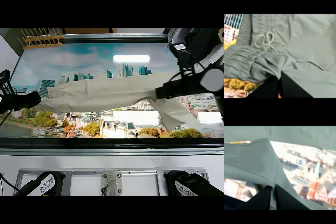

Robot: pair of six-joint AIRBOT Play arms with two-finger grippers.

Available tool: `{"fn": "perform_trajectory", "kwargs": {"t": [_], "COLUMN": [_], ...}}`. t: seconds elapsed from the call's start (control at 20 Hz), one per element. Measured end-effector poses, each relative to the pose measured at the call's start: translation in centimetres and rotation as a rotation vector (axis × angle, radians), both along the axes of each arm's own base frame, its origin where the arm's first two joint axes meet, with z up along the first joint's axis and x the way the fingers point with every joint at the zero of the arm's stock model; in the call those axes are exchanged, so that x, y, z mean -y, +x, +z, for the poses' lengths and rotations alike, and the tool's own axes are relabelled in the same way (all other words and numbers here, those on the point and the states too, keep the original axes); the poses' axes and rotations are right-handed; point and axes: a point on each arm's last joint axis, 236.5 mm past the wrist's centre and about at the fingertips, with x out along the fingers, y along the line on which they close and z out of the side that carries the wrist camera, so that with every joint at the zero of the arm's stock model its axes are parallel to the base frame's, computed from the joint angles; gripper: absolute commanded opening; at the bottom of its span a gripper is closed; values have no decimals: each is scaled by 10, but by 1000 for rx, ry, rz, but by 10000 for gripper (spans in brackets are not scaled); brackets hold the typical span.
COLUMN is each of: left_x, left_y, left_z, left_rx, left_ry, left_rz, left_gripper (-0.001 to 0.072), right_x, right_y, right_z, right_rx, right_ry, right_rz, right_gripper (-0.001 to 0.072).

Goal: Fold the clothes and pants, and hang the long-sleeved shirts on hangers.

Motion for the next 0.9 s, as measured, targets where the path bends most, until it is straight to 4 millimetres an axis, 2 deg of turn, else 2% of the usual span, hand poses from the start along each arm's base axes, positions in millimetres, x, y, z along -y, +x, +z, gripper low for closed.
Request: {"fn": "perform_trajectory", "kwargs": {"t": [0.05,0.1,0.2,0.3,0.35,0.45,0.55,0.7,0.8,0.9], "left_x": [0,-2,-5,-5,-4,-3,-1,2,3,3], "left_y": [-1,-3,-9,-16,-19,-24,-29,-36,-38,-38], "left_z": [-8,-16,-33,-48,-53,-62,-69,-79,-81,-82], "left_rx": [-20,-39,-81,-119,-132,-153,-173,-197,-200,-198], "left_ry": [-15,-25,-48,-65,-74,-86,-96,-106,-107,-105], "left_rz": [5,13,28,34,36,40,42,43,41,41], "left_gripper": [8,8,8,9,9,9,8,8,8,9], "right_x": [-11,-19,-17,0,14,50,91,156,180,188], "right_y": [11,22,39,43,38,18,-14,-81,-119,-139], "right_z": [-11,-22,-40,-51,-58,-71,-89,-130,-160,-186], "right_rx": [-9,-19,-34,-66,-104,-183,-266,-393,-448,-458], "right_ry": [36,61,77,74,66,56,70,126,217,344], "right_rz": [4,5,-18,-58,-87,-180,-337,-689,-913,-1084], "right_gripper": [585,582,580,580,579,580,582,582,582,581]}}
